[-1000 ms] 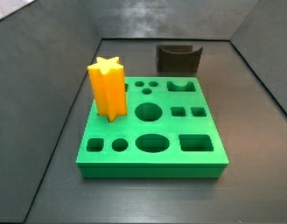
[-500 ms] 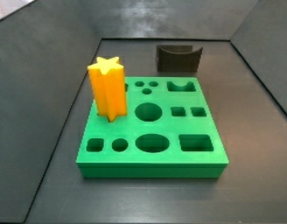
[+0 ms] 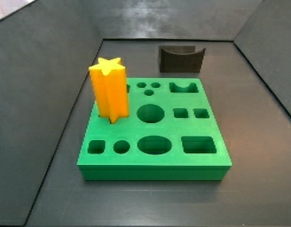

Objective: Pick up the double-square object. Move up. Place the double-square object on the fixture. Regrasp the double-square object. Move to above the board. Insert the double-square object.
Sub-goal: Move to above the board, then insert the double-square object.

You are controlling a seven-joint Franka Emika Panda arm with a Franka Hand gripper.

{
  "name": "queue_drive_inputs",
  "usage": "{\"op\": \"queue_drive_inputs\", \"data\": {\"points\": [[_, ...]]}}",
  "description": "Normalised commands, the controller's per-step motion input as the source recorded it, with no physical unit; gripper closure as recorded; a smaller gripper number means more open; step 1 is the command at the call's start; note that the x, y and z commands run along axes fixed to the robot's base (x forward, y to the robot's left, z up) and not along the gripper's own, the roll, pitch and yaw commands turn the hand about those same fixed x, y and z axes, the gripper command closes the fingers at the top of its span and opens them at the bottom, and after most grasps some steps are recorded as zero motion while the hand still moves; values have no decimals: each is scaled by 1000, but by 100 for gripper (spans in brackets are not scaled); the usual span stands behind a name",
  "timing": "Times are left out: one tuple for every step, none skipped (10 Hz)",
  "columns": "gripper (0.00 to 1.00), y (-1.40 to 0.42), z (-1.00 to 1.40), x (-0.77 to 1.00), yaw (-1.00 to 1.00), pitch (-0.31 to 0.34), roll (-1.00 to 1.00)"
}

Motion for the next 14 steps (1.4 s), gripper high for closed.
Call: {"op": "queue_drive_inputs", "data": {"points": [[100,-1000,143,-480,-108,52,-1000],[100,-1000,143,-525,-93,42,-1000],[100,-976,142,-524,-88,28,-971],[100,-543,80,-339,-42,-11,-639],[100,-364,46,-250,-30,-21,-506],[100,-164,26,-134,-19,-19,-305],[100,0,-63,0,0,0,0],[100,-123,-9,0,0,0,19],[100,-337,-83,194,-417,-34,0],[100,-303,-286,234,-717,-57,0],[100,-246,-369,511,-520,-61,-24],[100,-89,-389,763,-366,-21,-23],[100,0,-503,883,-309,-61,-74],[100,0,-540,877,-323,-57,-54]]}}
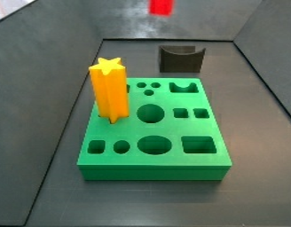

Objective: Pick up the double-square object. Move up. Place the double-square object on the fixture. Regrasp the double-square object. Move to above the board. Insert the double-square object.
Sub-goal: Insert the double-square object.

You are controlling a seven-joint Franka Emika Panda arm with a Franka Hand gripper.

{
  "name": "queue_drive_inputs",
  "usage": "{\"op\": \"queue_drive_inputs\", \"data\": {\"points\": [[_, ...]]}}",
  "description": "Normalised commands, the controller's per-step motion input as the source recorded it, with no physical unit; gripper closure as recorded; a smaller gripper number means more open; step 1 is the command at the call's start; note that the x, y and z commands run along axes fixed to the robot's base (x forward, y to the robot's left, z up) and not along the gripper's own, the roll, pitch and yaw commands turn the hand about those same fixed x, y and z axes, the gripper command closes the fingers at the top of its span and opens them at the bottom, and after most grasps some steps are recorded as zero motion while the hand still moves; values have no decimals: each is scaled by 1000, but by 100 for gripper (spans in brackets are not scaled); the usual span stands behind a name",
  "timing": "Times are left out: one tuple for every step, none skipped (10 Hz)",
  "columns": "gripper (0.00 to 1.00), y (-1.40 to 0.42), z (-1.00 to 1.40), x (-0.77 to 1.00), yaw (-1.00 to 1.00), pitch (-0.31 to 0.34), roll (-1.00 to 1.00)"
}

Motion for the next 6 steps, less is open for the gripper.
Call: {"op": "queue_drive_inputs", "data": {"points": [[100,0,-600,794,-406,-54,-24],[100,0,-657,657,-546,-36,0],[100,0,-669,511,-689,-33,0],[100,0,-611,149,-1000,-20,-26],[100,0,-551,0,-1000,-66,-13],[100,0,-509,0,-1000,-87,-16]]}}
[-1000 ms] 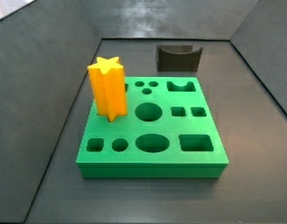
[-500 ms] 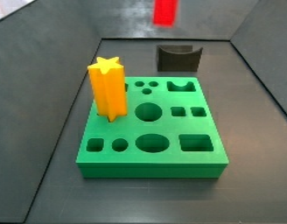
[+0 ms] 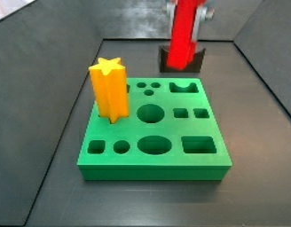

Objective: Pick up the double-square object. Move up. Place the double-square object on the fixture. Regrasp the double-square object. Move to above the board. Insert the double-square object.
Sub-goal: Insert the double-square object.

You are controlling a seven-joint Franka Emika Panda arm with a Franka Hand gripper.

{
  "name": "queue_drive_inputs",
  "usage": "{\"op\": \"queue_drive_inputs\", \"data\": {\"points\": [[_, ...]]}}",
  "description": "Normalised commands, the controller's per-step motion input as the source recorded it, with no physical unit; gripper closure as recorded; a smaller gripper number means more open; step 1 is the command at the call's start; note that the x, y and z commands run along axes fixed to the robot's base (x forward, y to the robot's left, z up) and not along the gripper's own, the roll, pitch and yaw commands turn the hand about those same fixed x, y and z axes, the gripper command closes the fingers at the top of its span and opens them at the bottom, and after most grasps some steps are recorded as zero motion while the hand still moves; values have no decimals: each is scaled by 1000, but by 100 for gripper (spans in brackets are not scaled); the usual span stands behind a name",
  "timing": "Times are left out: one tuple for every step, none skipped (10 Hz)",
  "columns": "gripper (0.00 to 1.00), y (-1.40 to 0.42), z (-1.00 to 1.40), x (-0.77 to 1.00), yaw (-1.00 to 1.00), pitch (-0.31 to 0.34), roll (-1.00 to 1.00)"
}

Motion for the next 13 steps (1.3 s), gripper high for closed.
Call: {"op": "queue_drive_inputs", "data": {"points": [[100,0,-463,0,-1000,-111,-30],[100,-26,-374,0,-1000,-164,-64],[100,-31,-369,0,-1000,-144,-69],[100,0,31,-69,-63,-50,-36],[100,-140,-123,406,-429,-200,-259],[100,-26,-77,20,-786,-256,-279],[100,-20,-134,0,-866,-287,-256],[100,0,-140,0,-849,-299,-277],[100,0,-254,0,-826,-349,-251],[100,0,-389,66,-894,-280,-7],[100,-20,-377,171,-906,-151,176],[100,-26,-343,191,-903,-131,221],[100,-34,-329,203,-903,-123,253]]}}
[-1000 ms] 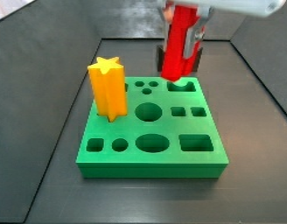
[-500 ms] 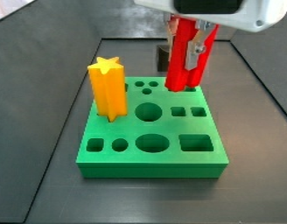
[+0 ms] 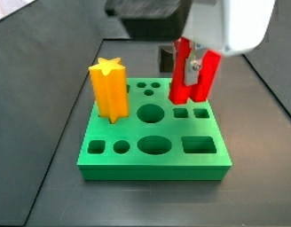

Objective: Pick up the double-square object. Move up. Place the double-square object on the fixture. Regrasp the double-square object. Move to above the board. Insert the double-square object.
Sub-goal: Insert the double-square object.

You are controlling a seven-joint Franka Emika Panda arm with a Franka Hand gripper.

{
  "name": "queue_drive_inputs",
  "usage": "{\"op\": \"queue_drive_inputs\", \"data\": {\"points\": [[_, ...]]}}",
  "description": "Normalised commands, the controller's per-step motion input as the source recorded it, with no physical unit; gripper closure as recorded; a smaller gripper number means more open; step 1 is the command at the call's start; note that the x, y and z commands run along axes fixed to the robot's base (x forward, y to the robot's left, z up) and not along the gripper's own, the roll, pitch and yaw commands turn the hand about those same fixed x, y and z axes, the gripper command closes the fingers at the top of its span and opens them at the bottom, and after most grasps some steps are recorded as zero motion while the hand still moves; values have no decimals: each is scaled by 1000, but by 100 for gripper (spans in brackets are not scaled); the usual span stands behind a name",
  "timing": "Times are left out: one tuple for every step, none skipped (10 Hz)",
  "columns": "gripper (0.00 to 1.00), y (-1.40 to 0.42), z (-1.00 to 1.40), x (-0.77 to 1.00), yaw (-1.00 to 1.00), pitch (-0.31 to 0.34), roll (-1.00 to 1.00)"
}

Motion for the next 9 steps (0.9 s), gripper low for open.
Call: {"op": "queue_drive_inputs", "data": {"points": [[100,0,40,31,-851,-31,0],[100,0,0,0,-9,0,0],[100,0,-617,434,-691,-90,187],[100,-29,-503,189,-911,-96,204],[100,-29,-474,186,-909,-107,200],[100,0,-123,177,-503,27,0],[100,17,0,0,0,11,0],[100,91,-63,0,6,0,56],[100,303,-309,0,31,-46,56]]}}
